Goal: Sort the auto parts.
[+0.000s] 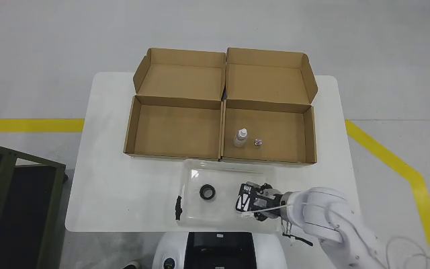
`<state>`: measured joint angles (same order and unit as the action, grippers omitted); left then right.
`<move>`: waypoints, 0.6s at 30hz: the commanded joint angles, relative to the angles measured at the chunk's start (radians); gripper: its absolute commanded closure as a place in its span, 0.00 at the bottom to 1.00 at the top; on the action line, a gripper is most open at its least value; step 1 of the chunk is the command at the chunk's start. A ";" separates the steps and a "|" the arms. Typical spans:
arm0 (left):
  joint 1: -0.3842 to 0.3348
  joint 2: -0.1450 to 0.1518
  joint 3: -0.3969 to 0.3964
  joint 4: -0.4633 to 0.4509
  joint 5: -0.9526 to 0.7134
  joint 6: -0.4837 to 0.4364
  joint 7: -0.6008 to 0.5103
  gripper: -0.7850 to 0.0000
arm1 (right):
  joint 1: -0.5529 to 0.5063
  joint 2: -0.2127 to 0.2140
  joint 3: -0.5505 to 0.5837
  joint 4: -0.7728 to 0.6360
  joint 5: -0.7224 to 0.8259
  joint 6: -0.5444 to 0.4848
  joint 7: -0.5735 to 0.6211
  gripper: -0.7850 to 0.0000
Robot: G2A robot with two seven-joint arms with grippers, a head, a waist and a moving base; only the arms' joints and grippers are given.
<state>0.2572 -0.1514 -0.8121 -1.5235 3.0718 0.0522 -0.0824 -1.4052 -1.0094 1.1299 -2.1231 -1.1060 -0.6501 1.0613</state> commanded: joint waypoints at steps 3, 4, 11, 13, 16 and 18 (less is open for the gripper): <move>0.000 0.000 0.000 0.000 0.000 0.000 0.000 0.00 | 0.010 0.001 -0.010 0.013 -0.029 0.022 0.004 0.44; 0.000 0.000 0.000 0.000 0.000 0.000 0.000 0.00 | 0.011 0.001 -0.012 0.017 -0.030 0.025 0.000 0.46; 0.000 0.000 0.000 0.000 0.000 0.000 0.000 0.00 | 0.021 0.002 -0.039 0.054 -0.062 0.039 0.003 0.51; 0.000 0.000 0.000 0.000 0.000 0.000 0.000 0.00 | 0.026 0.002 -0.046 0.064 -0.071 0.042 0.010 0.51; 0.000 0.000 0.000 0.000 0.000 0.000 0.000 0.00 | 0.032 0.002 -0.057 0.070 -0.084 0.048 0.018 0.52; 0.000 0.000 0.000 0.000 0.000 0.000 0.000 0.00 | 0.034 0.001 -0.066 0.070 -0.089 0.051 0.025 0.53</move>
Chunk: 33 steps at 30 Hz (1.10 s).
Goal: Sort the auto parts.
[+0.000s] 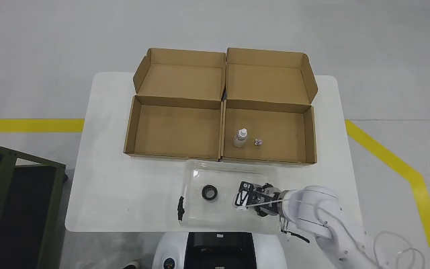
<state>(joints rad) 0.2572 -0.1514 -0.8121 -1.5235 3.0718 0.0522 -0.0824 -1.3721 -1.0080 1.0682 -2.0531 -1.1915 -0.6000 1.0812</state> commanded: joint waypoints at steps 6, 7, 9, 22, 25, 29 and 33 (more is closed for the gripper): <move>0.000 0.000 0.000 0.000 0.000 0.000 0.000 0.00 | 0.006 0.000 -0.015 -0.008 -0.003 0.017 0.010 0.82; 0.000 0.000 0.000 0.000 0.000 0.000 0.000 0.00 | 0.007 0.000 -0.017 -0.010 -0.003 0.017 0.012 0.87; 0.000 0.000 0.000 0.000 0.000 0.000 0.000 0.00 | 0.008 0.001 -0.019 -0.016 -0.004 0.020 0.012 1.00; 0.000 0.000 0.000 0.000 0.000 0.000 0.000 0.00 | 0.010 -0.001 -0.023 -0.057 0.067 0.043 -0.088 1.00; 0.000 0.000 0.000 0.000 0.000 0.000 0.000 0.00 | 0.015 -0.003 -0.024 -0.053 0.117 0.035 -0.151 1.00; 0.000 0.000 0.000 0.000 0.000 0.000 0.000 0.00 | 0.023 -0.008 -0.029 -0.045 0.181 0.033 -0.238 1.00; 0.000 0.000 0.000 0.000 0.000 0.000 0.000 0.00 | 0.035 -0.010 -0.038 -0.069 0.193 0.037 -0.269 1.00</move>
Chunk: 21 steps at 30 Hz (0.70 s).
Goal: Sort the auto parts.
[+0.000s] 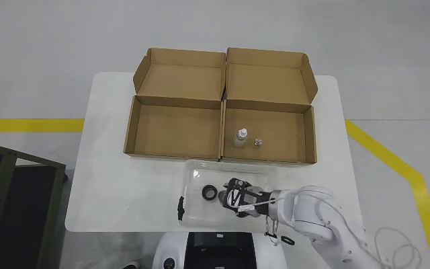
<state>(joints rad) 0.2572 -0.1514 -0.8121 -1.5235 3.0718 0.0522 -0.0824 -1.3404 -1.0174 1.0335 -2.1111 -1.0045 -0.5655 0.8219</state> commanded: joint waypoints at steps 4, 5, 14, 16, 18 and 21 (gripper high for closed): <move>0.000 0.000 0.000 0.000 0.000 0.000 0.000 0.00 | 0.012 -0.003 -0.004 -0.047 0.021 0.014 -0.038 1.00; 0.000 0.000 0.000 0.000 0.000 0.000 0.000 0.00 | 0.012 -0.003 -0.001 -0.051 0.034 0.016 -0.053 1.00; 0.000 0.000 0.000 0.000 0.000 0.000 0.000 0.00 | 0.020 -0.010 0.017 -0.051 0.163 0.028 -0.205 1.00; 0.000 0.000 0.000 0.000 0.000 0.000 0.000 0.00 | 0.020 -0.012 0.022 -0.046 0.186 0.033 -0.239 1.00; 0.000 0.000 0.000 0.000 0.000 0.000 0.000 0.00 | 0.019 -0.014 0.028 -0.041 0.216 0.038 -0.280 1.00; 0.000 0.000 0.000 0.000 0.000 0.000 0.000 0.00 | 0.013 -0.017 0.038 -0.015 0.298 0.015 -0.356 1.00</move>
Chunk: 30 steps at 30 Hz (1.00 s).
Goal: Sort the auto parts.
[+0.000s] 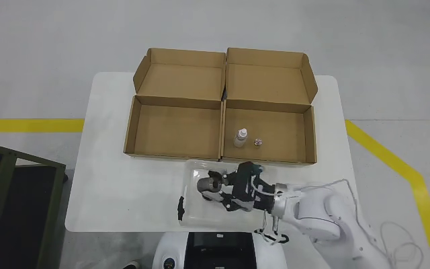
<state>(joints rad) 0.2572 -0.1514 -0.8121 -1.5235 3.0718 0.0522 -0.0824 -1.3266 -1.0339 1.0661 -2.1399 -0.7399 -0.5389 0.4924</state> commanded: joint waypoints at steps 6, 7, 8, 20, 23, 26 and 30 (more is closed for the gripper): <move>0.000 0.000 0.000 0.000 0.000 0.000 0.000 0.00 | -0.024 0.001 0.054 0.038 0.124 -0.025 -0.112 1.00; 0.000 0.000 0.000 0.000 0.000 0.000 0.000 0.00 | -0.030 0.001 0.063 0.039 0.136 -0.025 -0.127 1.00; 0.000 0.000 0.000 0.000 0.000 0.000 0.000 0.00 | -0.035 0.001 0.072 0.039 0.144 -0.023 -0.139 1.00; 0.000 0.000 0.000 0.000 0.000 0.000 0.000 0.00 | -0.078 -0.002 0.150 0.030 0.248 -0.024 -0.275 1.00; 0.000 0.000 0.000 0.000 0.000 0.000 0.000 0.00 | -0.083 -0.002 0.167 0.038 0.271 -0.036 -0.289 1.00; 0.000 0.000 0.000 0.000 0.000 0.000 0.000 0.00 | -0.091 -0.003 0.183 0.039 0.282 -0.038 -0.304 1.00; 0.000 0.000 0.000 0.000 0.000 0.000 0.000 0.00 | -0.099 -0.004 0.200 0.039 0.265 -0.019 -0.308 1.00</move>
<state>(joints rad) 0.2572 -0.1514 -0.8121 -1.5235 3.0718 0.0522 -0.0824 -1.4244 -1.0376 1.2612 -2.1006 -0.4643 -0.5668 0.1832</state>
